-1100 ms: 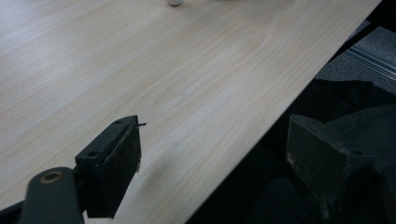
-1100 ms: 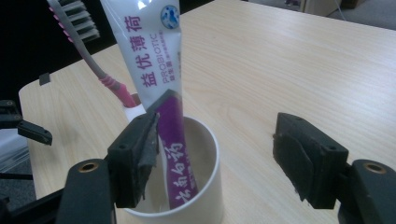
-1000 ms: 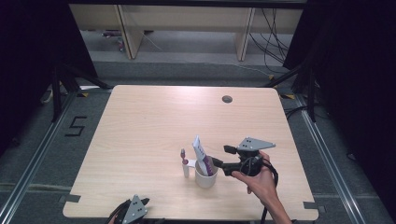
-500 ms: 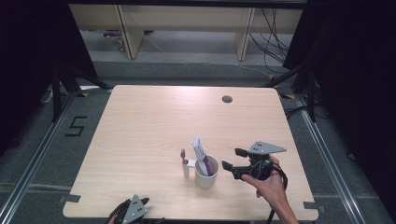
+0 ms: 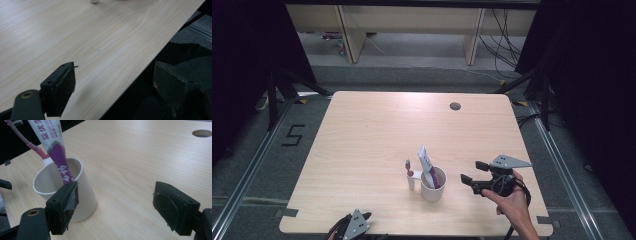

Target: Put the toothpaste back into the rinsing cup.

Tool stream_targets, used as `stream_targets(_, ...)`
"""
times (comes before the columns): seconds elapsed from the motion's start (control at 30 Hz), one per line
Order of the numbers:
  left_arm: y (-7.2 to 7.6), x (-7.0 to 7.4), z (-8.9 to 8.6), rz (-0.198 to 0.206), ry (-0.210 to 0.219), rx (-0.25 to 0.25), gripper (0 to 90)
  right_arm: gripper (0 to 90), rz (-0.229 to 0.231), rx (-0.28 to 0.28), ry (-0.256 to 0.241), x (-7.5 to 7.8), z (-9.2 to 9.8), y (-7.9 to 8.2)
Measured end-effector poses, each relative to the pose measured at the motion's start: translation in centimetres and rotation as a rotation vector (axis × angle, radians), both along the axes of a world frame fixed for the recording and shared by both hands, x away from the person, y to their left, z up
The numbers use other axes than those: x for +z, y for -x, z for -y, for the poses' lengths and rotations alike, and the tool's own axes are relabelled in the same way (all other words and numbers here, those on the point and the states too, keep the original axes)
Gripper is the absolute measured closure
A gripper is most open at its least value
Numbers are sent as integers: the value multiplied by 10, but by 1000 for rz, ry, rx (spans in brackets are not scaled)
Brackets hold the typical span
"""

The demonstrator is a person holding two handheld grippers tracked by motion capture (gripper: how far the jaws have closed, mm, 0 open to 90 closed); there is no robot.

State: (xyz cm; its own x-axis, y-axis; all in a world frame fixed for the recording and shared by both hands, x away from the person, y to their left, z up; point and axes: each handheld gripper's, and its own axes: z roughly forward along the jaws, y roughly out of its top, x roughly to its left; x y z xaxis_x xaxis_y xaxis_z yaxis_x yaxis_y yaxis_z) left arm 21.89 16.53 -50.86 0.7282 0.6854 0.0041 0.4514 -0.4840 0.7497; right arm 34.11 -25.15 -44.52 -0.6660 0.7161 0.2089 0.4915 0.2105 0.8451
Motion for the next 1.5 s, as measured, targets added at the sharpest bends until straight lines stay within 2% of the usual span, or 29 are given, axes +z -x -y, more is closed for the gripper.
stream_targets(0.03,0,0,1,3,15,10,181,209,6,-9,5,-1,2,0)
stream_targets(0.1,1,0,1,8,9,7,181,209,0,-21,0,-2,7,2)
stream_targets(0.13,1,0,2,5,25,7,181,208,-18,-36,5,-2,9,4)
stream_targets(0.17,1,0,2,5,24,7,181,206,7,-31,12,-5,14,4)
stream_targets(0.23,2,-1,3,5,37,13,181,204,5,-40,12,-6,17,7)
stream_targets(0.27,1,0,1,4,2,1,181,203,-12,-45,5,-6,18,9)
stream_targets(0.33,1,-1,1,7,6,4,181,199,10,-43,30,-7,21,9)
stream_targets(0.4,1,-1,1,6,3,3,181,194,-20,-59,15,-7,21,14)
stream_targets(0.43,1,-1,1,7,1,1,181,193,-28,-59,19,-7,22,15)
stream_targets(0.47,1,-1,2,6,6,4,181,192,11,-50,30,-8,25,14)
stream_targets(0.5,1,-1,3,3,28,10,182,191,-2,-53,17,-8,24,16)
stream_targets(0.63,1,-1,3,4,28,10,181,182,-3,-59,27,-10,26,20)
stream_targets(0.67,1,-1,1,7,2,2,181,177,-5,-48,26,-11,26,23)
stream_targets(0.73,1,-1,1,7,6,4,181,174,1,-44,33,-12,26,25)
stream_targets(0.77,1,-1,1,7,6,4,181,174,-30,-48,17,-12,24,28)
stream_targets(0.8,1,-1,1,11,7,4,181,172,-3,-42,35,-14,26,28)
stream_targets(0.83,1,-1,1,11,7,4,181,172,-22,-52,37,-14,25,30)
stream_targets(0.87,1,-2,3,7,36,12,181,172,-5,-39,39,-15,26,30)
stream_targets(0.9,1,-2,3,3,29,11,181,172,-27,-46,28,-16,25,32)
stream_targets(0.93,1,-2,3,3,29,11,181,172,2,-36,47,-17,26,31)
stream_targets(1.0,1,-2,3,4,28,11,181,172,-26,-40,30,-19,25,34)
stream_targets(1.1,1,-3,3,6,36,10,181,172,-19,-43,38,-22,26,35)
stream_targets(1.13,0,-2,1,9,2,1,181,172,-29,-39,38,-22,27,37)
stream_targets(1.17,0,-3,3,5,26,7,181,172,-7,-38,46,-24,28,37)
stream_targets(1.2,0,-3,1,11,9,0,181,172,-50,-44,44,-24,27,40)
stream_targets(1.23,0,-3,2,11,15,3,181,172,-24,-32,46,-26,28,39)
stream_targets(1.37,1,-3,3,9,38,12,181,172,-23,-26,66,-30,29,41)
stream_targets(1.4,0,-3,3,11,43,12,181,172,-59,-41,47,-30,28,45)
stream_targets(1.5,1,-3,3,9,38,12,181,172,-51,-30,49,-32,30,47)
